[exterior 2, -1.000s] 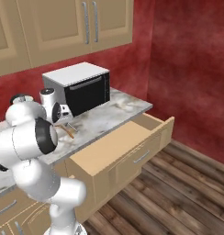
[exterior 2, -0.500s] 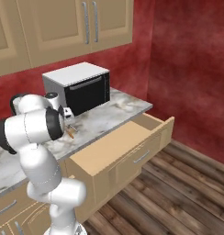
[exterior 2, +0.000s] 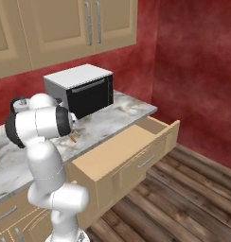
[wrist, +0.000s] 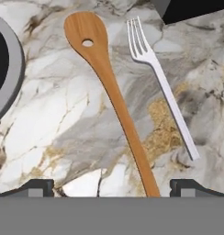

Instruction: Organize the utensils by type. Pick up the wooden spoons from the counter and place them in the open cabinet. Then pick up the metallic utensils from the counter and place them in the open drawer.

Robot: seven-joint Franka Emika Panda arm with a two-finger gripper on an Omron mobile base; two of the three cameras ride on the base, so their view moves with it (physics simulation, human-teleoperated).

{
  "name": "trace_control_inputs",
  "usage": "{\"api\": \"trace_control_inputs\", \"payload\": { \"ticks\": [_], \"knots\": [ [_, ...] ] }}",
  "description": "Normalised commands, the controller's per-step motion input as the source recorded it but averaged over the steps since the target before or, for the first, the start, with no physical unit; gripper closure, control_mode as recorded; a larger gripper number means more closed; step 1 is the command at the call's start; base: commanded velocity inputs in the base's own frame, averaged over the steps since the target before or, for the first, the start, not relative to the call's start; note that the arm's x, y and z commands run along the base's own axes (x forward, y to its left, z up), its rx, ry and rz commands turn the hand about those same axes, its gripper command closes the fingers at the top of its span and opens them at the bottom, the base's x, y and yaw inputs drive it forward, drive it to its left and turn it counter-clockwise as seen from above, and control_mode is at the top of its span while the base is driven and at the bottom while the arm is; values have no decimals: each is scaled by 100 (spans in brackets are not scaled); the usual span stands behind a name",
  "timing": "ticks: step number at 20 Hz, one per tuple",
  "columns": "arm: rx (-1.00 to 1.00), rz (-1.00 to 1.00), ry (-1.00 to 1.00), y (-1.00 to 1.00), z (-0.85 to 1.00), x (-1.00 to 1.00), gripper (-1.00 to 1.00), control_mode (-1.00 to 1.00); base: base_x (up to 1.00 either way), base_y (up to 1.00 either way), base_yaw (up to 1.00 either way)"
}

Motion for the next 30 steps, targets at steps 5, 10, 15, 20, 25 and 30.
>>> {"api": "trace_control_inputs", "payload": {
  "ticks": [5,10,15,20,25,30],
  "knots": [
    [0,0,0,1,-19,32,-100,-100,0,0,0],
    [-1,0,0,12,-23,28,-100,-100,0,0,0],
    [-1,0,0,12,-24,18,-100,-100,0,0,0],
    [-1,0,0,9,-23,18,-100,-100,0,0,0],
    [-1,0,0,3,-22,10,-100,-100,0,0,0],
    [0,0,0,2,-31,-8,100,-100,0,0,0]
  ]
}}
